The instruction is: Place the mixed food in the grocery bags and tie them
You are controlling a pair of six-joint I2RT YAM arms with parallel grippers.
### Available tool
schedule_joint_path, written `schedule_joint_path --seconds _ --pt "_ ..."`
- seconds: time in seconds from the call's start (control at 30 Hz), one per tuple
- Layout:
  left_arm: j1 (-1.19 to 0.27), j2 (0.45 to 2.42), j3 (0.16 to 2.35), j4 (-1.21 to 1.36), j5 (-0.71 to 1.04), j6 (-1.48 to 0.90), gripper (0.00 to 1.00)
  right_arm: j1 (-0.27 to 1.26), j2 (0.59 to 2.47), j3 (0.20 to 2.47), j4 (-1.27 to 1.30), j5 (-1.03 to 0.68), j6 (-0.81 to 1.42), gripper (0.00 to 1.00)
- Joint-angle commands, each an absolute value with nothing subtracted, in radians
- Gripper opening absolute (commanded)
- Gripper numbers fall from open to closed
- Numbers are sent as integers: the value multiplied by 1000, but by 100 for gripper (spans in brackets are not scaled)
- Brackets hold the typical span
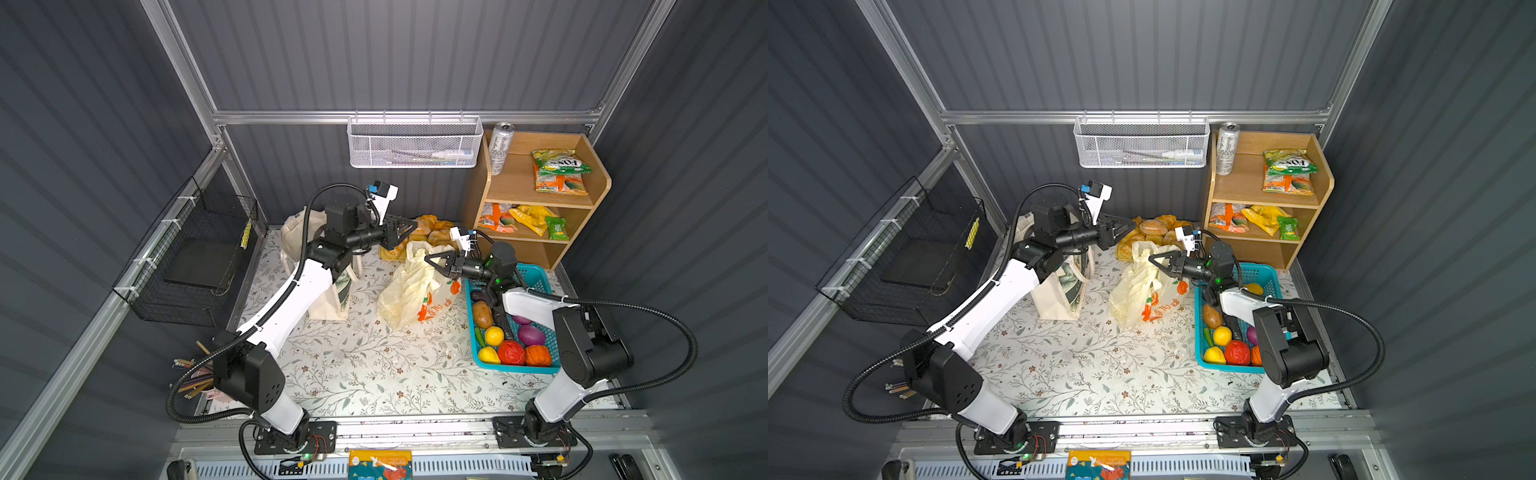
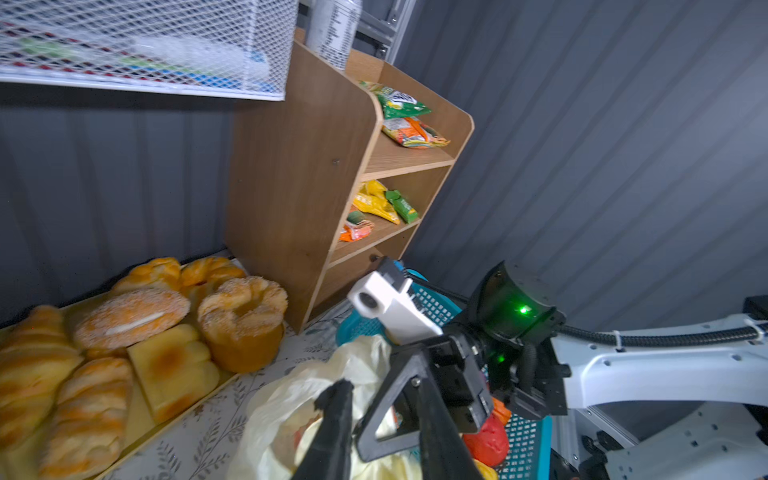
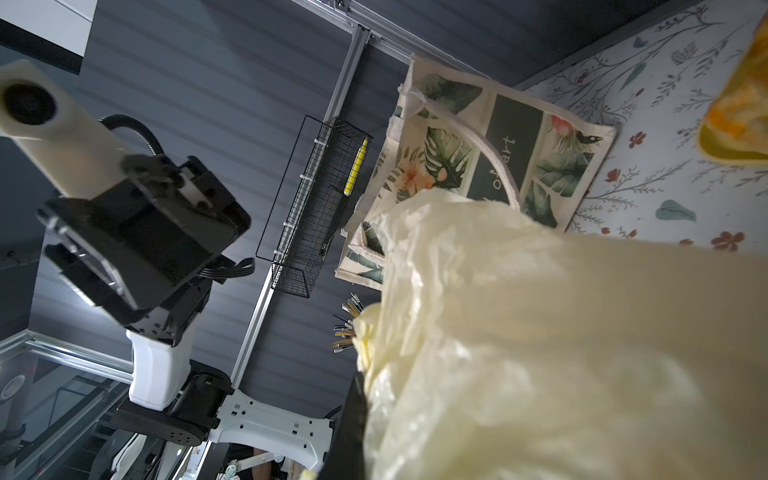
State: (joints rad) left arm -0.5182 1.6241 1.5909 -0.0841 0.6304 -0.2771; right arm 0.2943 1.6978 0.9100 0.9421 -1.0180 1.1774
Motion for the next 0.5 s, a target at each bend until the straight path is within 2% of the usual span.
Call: schedule_joint_path --seconds 0.0,0.47 --pt "-548 1684 1642 -207 664 -273 28 290 1708 930 973 -1038 1164 0" --pt "-548 1730 1545 -213 565 -284 31 288 1700 923 976 -1039 1164 0"
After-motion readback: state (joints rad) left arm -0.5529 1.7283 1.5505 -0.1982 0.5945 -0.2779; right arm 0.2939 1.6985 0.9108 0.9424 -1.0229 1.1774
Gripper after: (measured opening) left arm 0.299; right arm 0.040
